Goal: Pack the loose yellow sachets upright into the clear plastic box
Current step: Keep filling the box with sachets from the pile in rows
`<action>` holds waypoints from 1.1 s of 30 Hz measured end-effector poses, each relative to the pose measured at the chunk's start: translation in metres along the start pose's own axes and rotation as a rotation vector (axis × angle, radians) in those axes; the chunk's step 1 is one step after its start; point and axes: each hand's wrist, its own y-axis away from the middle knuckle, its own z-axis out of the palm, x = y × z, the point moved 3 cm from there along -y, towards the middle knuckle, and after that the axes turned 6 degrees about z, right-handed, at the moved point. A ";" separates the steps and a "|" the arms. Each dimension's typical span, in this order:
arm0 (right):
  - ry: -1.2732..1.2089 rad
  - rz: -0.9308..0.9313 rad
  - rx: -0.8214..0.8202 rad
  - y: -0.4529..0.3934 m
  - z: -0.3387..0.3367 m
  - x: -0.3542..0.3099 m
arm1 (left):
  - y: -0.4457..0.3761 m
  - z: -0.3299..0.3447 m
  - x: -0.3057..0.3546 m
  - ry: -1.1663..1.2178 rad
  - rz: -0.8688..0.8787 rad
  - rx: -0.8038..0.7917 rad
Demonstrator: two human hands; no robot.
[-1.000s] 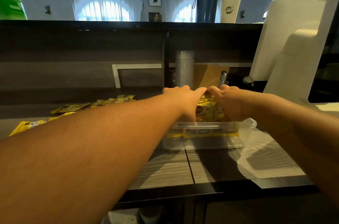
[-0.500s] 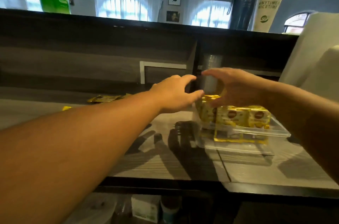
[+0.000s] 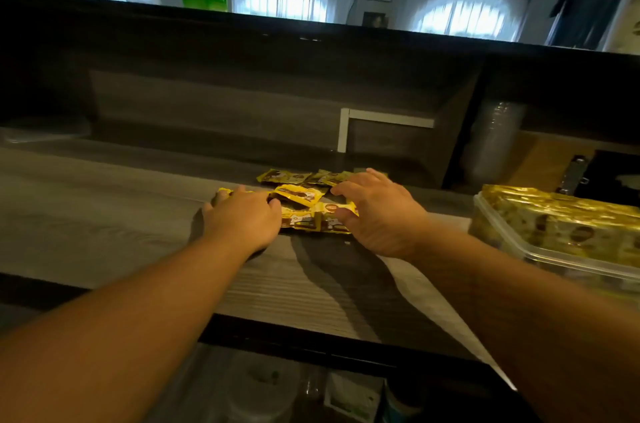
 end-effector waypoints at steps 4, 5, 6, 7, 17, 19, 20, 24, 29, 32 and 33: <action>-0.103 0.096 0.023 -0.018 0.023 -0.013 | 0.003 -0.005 -0.002 0.132 0.031 0.050; -0.113 0.110 0.030 -0.020 0.029 -0.014 | 0.004 -0.006 -0.004 0.143 0.022 0.059; -0.125 0.118 0.033 -0.021 0.034 -0.013 | 0.004 -0.007 -0.005 0.147 0.012 0.065; -0.143 0.128 0.030 -0.021 0.037 -0.012 | 0.004 -0.007 -0.005 0.143 0.002 0.063; -0.220 0.250 -0.083 -0.016 0.045 0.005 | 0.002 -0.004 -0.004 0.010 -0.058 -0.001; -0.198 0.247 -0.121 -0.019 0.047 0.006 | 0.002 -0.003 -0.004 0.002 -0.055 0.055; -0.187 0.243 -0.128 -0.020 0.048 0.006 | 0.001 -0.004 -0.004 0.033 -0.041 0.097; -0.188 0.240 -0.114 -0.020 0.045 0.004 | 0.006 -0.016 -0.001 0.404 0.041 0.484; -0.214 0.241 -0.082 -0.018 0.042 0.003 | 0.008 -0.018 0.000 0.977 -0.090 0.490; -0.306 0.276 0.029 -0.017 0.036 0.003 | 0.009 -0.013 0.003 1.107 -0.109 0.373; -0.355 0.275 0.088 -0.015 0.032 0.004 | 0.009 -0.012 0.006 1.112 -0.099 0.338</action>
